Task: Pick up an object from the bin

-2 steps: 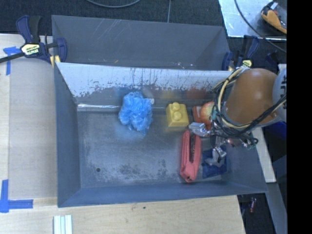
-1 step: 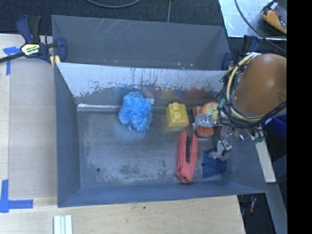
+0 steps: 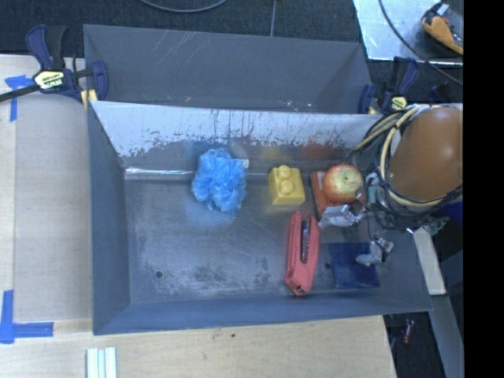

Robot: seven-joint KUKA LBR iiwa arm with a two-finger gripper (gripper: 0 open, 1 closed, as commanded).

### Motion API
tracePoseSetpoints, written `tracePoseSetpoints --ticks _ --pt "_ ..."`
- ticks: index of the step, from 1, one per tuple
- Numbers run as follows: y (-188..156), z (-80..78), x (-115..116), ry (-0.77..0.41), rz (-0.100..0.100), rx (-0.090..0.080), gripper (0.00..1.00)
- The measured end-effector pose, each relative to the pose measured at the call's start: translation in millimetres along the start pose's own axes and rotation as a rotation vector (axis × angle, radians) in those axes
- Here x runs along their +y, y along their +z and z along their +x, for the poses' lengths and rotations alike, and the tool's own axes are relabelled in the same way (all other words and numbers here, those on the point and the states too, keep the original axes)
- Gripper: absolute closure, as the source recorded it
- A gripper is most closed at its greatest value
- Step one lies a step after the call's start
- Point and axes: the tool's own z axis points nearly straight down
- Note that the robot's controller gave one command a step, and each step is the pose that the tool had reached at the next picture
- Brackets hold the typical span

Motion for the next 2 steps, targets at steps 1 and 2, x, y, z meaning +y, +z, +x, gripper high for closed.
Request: tracePoseSetpoints --ticks 1,2 --pt "26 8.5 42 0.189 0.018 -0.016 0.00" --pt "28 -7.0 28 -0.254 0.015 -0.008 1.00"
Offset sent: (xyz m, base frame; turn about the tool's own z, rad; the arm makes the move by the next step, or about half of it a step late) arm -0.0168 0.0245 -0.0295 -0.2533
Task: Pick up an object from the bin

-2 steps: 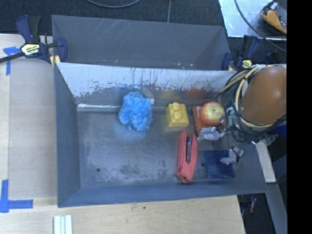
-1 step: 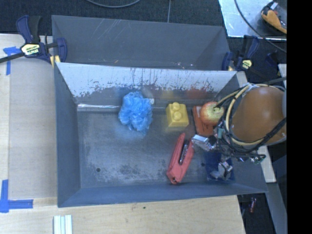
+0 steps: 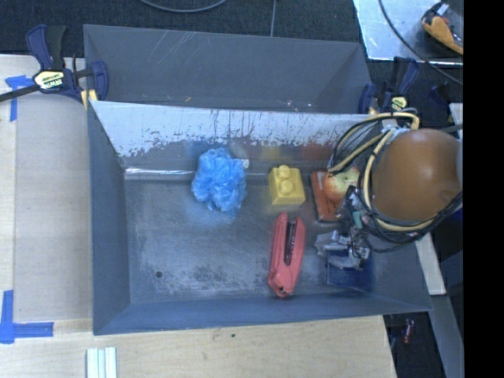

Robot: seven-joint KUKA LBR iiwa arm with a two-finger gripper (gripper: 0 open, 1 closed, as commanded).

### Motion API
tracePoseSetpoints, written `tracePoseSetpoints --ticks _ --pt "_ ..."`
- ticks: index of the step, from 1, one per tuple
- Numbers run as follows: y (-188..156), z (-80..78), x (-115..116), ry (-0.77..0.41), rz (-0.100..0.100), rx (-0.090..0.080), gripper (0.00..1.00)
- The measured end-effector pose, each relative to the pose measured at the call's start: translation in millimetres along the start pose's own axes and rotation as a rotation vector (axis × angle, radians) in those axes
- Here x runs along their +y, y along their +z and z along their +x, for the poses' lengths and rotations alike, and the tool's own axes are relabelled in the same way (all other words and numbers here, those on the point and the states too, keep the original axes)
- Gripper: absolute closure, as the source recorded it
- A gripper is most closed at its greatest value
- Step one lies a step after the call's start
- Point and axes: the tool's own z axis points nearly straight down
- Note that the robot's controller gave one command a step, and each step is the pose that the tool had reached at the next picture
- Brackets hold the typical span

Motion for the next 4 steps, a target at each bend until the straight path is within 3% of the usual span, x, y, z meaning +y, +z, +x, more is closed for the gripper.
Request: tracePoseSetpoints --ticks 1,2,3,4 --pt "0 0.0 0 0.000 0.000 0.000 1.00" --pt "-26 0.2 2 0.002 -0.008 0.001 1.00" --pt "-59 -0.3 -1 0.003 0.002 -0.001 1.00" --pt "-71 -0.4 -1 0.004 0.002 -0.001 1.00"
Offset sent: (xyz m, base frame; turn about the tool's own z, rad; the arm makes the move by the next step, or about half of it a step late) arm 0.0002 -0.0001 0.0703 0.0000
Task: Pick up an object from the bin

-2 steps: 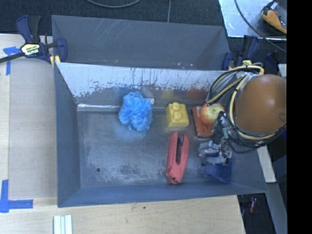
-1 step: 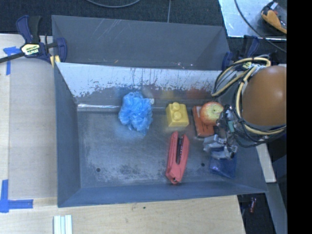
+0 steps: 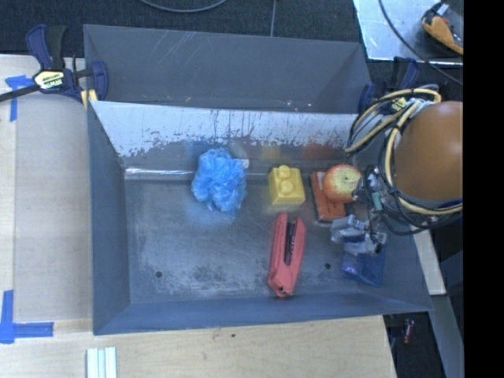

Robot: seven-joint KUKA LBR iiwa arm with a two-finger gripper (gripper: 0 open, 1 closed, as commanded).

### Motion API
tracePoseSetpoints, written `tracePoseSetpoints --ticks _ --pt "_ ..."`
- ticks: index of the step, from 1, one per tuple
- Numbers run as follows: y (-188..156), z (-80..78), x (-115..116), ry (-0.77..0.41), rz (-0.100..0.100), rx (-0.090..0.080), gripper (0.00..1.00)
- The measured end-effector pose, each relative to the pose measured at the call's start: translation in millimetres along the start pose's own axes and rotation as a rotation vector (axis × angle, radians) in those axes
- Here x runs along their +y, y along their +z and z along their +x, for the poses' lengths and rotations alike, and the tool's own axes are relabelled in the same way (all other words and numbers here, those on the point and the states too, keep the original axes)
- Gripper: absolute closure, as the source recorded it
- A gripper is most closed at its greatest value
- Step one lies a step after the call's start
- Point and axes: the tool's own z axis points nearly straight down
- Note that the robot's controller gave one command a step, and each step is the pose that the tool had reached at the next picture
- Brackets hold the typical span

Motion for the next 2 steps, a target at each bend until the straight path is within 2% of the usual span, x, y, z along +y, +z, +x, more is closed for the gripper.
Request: tracePoseSetpoints --ticks 1,2 --pt "-23 -0.2 1 0.001 -0.004 0.000 1.00" --pt "-38 -0.8 -1 0.003 0.000 -0.002 1.00"
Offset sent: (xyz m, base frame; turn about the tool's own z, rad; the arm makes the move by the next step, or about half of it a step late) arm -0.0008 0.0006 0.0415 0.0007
